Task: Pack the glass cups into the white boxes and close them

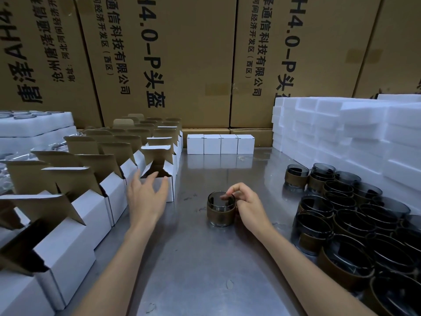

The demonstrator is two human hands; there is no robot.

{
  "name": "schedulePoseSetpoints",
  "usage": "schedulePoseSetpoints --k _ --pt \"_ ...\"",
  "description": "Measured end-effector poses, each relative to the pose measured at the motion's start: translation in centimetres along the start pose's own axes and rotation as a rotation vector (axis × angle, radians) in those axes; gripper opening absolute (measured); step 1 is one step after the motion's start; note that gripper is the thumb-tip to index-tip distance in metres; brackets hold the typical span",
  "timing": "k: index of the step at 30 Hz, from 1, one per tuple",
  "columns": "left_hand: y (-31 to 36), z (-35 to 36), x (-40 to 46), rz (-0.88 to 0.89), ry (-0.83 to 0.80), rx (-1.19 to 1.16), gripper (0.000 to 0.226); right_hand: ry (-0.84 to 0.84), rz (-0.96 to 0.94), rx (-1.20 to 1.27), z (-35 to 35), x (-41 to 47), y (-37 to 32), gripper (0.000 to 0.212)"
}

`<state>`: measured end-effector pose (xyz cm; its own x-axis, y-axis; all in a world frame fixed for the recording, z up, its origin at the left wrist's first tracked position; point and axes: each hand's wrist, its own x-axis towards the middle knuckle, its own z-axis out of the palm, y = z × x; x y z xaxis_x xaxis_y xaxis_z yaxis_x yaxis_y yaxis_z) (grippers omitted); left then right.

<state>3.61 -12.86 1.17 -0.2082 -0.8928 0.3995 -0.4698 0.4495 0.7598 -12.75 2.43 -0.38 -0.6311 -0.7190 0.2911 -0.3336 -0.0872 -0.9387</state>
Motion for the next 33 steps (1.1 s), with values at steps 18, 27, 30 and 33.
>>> schedulePoseSetpoints --k 18,27,30,33 --pt "4.2 3.7 -4.7 0.388 -0.035 0.029 0.038 -0.042 -0.163 -0.183 0.7 -1.0 -1.3 0.031" --pt "4.8 3.7 -4.5 0.293 -0.093 -0.053 0.050 -0.023 -0.369 -0.527 0.4 -1.5 -1.9 0.038" --pt "4.9 3.8 -4.0 0.220 -0.124 -0.134 0.060 -0.010 -0.365 -0.584 0.3 -1.6 -1.9 0.042" --pt "4.6 4.0 -3.7 0.099 -0.147 -0.225 0.069 0.045 -0.344 -0.579 0.3 -1.6 -1.9 0.045"
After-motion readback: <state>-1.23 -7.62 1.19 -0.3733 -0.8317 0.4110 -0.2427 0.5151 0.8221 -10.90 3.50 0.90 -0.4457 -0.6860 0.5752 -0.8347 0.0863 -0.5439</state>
